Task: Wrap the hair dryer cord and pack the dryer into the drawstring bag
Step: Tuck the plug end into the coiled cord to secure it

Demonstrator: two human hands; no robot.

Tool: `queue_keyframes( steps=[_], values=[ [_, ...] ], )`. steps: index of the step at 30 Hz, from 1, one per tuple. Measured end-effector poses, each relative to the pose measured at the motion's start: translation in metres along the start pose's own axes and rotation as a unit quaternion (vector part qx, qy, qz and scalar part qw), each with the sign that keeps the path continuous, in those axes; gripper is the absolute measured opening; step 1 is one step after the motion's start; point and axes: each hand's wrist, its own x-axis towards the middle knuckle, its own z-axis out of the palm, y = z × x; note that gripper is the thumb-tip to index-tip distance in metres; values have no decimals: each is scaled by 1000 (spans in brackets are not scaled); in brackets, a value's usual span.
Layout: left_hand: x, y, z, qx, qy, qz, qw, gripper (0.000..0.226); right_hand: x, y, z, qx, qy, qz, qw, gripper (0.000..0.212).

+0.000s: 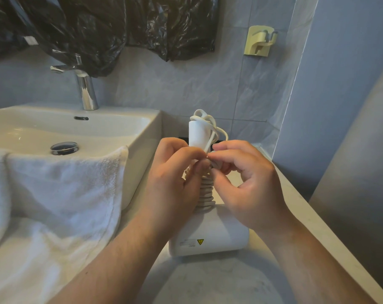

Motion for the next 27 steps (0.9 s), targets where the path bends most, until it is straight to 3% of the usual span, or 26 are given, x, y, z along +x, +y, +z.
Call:
queue_keyframes(
  steps=[5,11,17,23,27],
  values=[
    [1,-1,1,-7,13,-23,1000,25,-1,1,0,-10,26,14,999,18],
    [5,-2,-1,17,-24,37,999,23,-3,5,7,-58,67,-3,996,18],
    [8,-1,-2,41,-13,64,997,18,-3,4,5,-113,70,-48,990,18],
    [8,-5,-1,-13,-12,-37,999,20,-4,5,8,-137,96,-54,984,19],
    [8,-5,-1,-8,-35,-12,999,21,-4,4,7,-118,103,-37,987,16]
  ],
)
